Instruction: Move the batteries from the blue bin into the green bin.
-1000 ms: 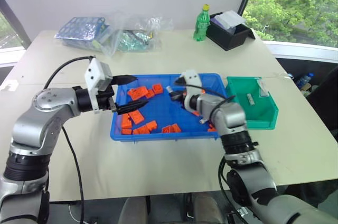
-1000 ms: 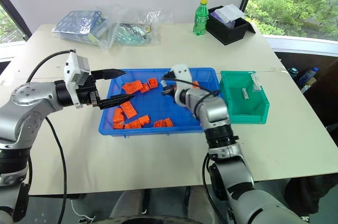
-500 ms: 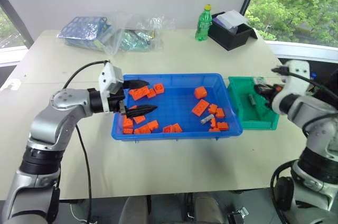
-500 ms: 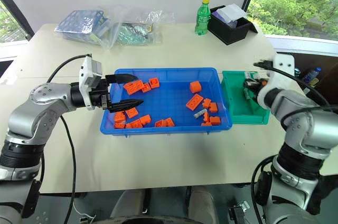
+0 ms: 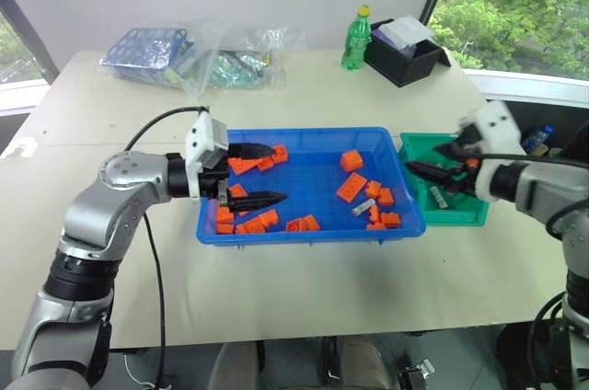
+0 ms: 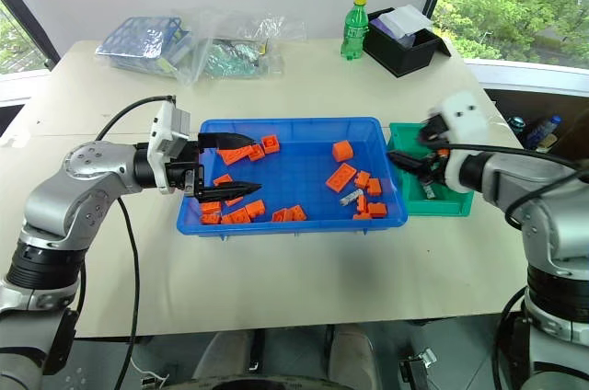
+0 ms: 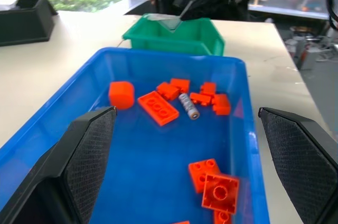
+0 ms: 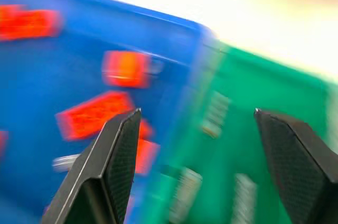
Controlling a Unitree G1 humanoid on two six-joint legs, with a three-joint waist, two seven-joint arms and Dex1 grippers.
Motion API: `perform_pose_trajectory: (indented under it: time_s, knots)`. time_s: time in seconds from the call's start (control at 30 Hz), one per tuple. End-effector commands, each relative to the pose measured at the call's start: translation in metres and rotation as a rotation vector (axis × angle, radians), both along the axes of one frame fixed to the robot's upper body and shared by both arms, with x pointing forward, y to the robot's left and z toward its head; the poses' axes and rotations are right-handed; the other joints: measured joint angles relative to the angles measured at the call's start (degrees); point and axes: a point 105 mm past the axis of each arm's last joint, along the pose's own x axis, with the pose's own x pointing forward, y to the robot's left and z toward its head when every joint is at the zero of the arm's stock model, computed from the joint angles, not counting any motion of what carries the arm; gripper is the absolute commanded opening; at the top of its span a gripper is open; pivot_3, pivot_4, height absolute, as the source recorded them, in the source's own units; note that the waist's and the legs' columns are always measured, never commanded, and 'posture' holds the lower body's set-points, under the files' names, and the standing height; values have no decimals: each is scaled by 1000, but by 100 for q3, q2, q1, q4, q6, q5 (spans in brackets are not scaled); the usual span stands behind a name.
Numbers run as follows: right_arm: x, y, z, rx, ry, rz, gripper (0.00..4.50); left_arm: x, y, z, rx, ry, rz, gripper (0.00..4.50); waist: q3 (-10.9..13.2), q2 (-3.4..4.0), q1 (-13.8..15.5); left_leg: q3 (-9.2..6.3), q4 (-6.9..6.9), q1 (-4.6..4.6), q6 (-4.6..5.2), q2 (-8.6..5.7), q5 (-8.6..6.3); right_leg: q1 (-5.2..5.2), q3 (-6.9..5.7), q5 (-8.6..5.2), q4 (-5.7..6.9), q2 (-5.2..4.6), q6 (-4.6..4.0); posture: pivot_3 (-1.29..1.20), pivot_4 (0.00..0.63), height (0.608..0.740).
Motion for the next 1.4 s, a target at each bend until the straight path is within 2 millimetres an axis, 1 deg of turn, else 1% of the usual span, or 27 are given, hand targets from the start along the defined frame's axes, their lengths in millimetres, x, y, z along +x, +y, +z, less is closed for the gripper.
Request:
perform_pose_trajectory:
  time_s: [0.03,0.1,0.17,0.27,0.43,0.6,0.83,0.93,1.0,1.1,1.13,1.27,1.37,1.4]
  knots:
    - [-1,30,-12,-78,45,235,3480,-5,-8,10,1,-47,-43,4500,3,-8,2,-2,-1,0,-1,1,0,0,-1,0,-1,1,0,0,150,723]
    - [1,41,-25,-137,81,332,3480,-4,-9,10,0,-53,-43,4500,6,-10,1,0,2,-1,-11,1,-6,-1,-1,0,-3,0,0,0,150,723]
    - [4,48,-35,-178,110,403,3480,-4,-10,11,-2,-58,-41,4500,11,-11,15,0,5,-3,-11,1,-6,-2,-2,0,-3,0,0,0,150,723]
    - [9,53,-48,-245,141,486,3480,-6,-10,12,-6,-64,-34,4500,15,-16,18,0,6,-6,0,-3,0,0,-1,0,-3,-1,1,0,150,723]
    - [15,46,-63,-328,201,574,3480,-9,-7,12,-4,-72,-14,4500,15,-19,17,0,7,-5,1,-4,1,4,0,2,3,0,2,0,150,723]
    - [25,37,-76,-402,229,616,3480,-11,-4,13,-5,-78,16,4500,15,-19,12,0,8,3,1,-3,2,12,-1,2,8,1,2,0,150,723]
    - [36,39,-91,-392,240,620,3480,-12,-2,17,-12,-87,42,4500,7,-32,25,-2,11,8,0,-4,2,19,-1,3,11,2,2,0,150,723]
    - [37,41,-96,-379,240,618,2684,-12,-2,19,-13,-89,47,4500,6,-34,28,-3,14,7,0,-6,3,35,0,4,17,2,3,0,150,723]
    - [33,41,-97,-369,248,630,1753,-11,-1,20,-13,-91,50,4500,6,-34,25,-5,15,8,0,-6,3,41,0,4,19,2,3,0,150,723]
    - [31,42,-96,-355,247,626,146,-10,0,21,-12,-94,52,4500,5,-34,27,-6,17,9,0,-6,3,44,0,4,21,2,3,0,150,723]
    - [31,42,-94,-353,240,619,19,-9,0,22,-12,-94,52,4500,5,-34,29,-6,16,9,0,-6,3,44,-1,3,21,2,3,0,150,723]
    - [33,47,-79,-326,185,593,36,-7,-3,23,-13,-97,38,4500,6,-32,26,-7,18,9,-1,-6,3,45,0,4,22,2,3,0,150,723]
    - [42,54,-50,-216,98,503,36,-5,-7,23,-17,-95,18,4500,9,-28,20,-6,18,6,0,-6,3,40,0,4,24,2,3,0,150,723]
    - [44,55,-43,-188,77,477,36,-5,-8,23,-17,-94,13,4500,9,-28,20,-5,18,7,0,-6,3,39,0,5,26,2,4,0,150,723]
